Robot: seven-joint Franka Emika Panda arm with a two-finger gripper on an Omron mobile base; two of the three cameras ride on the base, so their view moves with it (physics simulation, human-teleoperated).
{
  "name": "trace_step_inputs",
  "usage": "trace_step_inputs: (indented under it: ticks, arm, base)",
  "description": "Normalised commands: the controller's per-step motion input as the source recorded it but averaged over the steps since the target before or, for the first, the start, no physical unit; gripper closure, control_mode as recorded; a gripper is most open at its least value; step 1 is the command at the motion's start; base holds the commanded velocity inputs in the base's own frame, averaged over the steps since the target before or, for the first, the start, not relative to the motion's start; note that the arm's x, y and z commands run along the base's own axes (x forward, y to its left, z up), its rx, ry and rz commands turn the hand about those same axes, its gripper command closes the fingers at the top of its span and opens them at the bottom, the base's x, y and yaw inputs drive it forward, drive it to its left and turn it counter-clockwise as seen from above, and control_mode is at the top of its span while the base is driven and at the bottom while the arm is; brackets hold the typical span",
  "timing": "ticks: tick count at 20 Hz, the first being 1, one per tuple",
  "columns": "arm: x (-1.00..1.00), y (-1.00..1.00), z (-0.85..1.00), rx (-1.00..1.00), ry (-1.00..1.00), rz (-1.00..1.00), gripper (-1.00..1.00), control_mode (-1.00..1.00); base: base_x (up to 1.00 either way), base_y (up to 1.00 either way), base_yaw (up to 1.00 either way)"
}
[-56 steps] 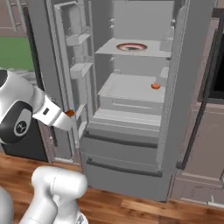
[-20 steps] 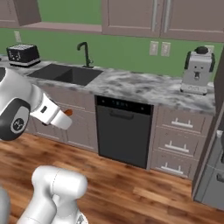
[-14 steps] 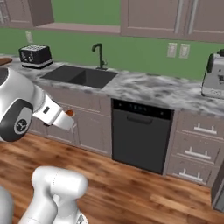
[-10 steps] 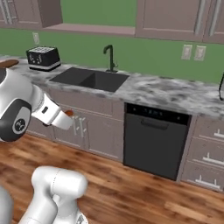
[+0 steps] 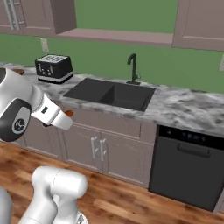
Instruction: Retrieve the chicken drumstick from the fridge and place it on the cutting board.
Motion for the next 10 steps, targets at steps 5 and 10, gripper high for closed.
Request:
trace_step_inputs:
  ticks: [5,10]
  arm:
    - [0.0,0.0,0.0,0.0,0.0,0.0,1.0,1.0]
    - [0.0,0.0,0.0,0.0,0.0,0.0,1.0,1.0]
  base:
    - [0.95,1.0,-0.08]
    - [0.78,1.0,-0.05]
